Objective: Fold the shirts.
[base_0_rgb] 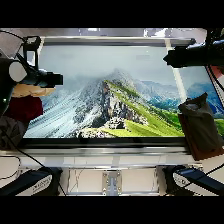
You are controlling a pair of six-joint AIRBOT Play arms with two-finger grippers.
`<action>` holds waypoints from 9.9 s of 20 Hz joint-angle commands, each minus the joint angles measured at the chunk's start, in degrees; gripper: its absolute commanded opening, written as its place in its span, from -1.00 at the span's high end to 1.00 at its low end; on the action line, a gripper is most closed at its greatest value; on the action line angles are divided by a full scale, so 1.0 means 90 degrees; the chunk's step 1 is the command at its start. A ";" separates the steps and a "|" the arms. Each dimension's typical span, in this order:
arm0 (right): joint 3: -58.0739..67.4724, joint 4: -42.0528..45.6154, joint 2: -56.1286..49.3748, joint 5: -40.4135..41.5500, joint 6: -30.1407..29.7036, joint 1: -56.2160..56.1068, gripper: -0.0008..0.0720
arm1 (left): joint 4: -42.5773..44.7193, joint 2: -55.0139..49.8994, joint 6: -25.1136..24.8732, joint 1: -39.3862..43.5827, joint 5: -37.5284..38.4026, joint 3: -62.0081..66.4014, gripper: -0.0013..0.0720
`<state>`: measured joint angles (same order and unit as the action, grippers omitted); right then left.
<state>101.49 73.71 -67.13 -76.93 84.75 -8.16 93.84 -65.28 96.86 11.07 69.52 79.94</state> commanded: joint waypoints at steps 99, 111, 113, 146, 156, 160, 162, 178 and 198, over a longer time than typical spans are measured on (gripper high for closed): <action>0.1498 0.1338 0.1530 -0.1158 -0.0406 -0.0010 0.16 | -0.5382 -0.0828 -0.1836 0.1744 -0.4619 -0.2198 0.93; 0.1479 0.1989 -0.0763 -0.1314 -0.0857 -0.0002 0.16 | -0.4656 -0.0228 -0.1858 -0.1401 -0.1392 -0.2329 -0.95; 0.1457 0.1931 -0.1229 -0.1583 -0.0821 -0.0002 0.16 | -0.4211 0.0287 -0.1855 -0.1600 -0.1134 -0.2931 -0.95; 0.0389 0.0539 -0.1887 -0.1183 -0.0937 0.0002 0.16 | -0.8483 0.1141 -0.4048 -0.0406 -0.3648 -0.6674 0.93; -0.2535 -0.2948 -0.3106 0.0933 -0.1547 -0.0010 0.24 | -0.8480 0.4347 -0.3320 -0.2373 -0.3650 -0.6676 0.94; -0.2535 -0.4306 -0.4000 0.1212 -0.1732 -0.0192 -0.09 | -0.8483 0.4537 -0.3271 -0.2392 -0.3650 -0.6676 0.94; -0.2535 -0.4639 -0.4311 0.1438 -0.1904 -0.0515 -0.09 | -0.8480 0.4534 -0.3276 -0.2392 -0.3653 -0.6676 0.94; -0.2052 -0.3976 -0.4580 0.1824 -0.1940 -0.0942 -0.08 | -0.8405 0.4534 -0.3281 -0.2392 -0.3653 -0.6676 0.94; -0.2154 -0.4194 -0.4976 0.2579 -0.1834 -0.1452 0.14 | -0.8235 0.4534 -0.3281 -0.2392 -0.3653 -0.6676 0.94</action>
<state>82.15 37.04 -110.93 -54.17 68.23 -20.29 19.00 -24.51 67.33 -10.39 36.64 19.79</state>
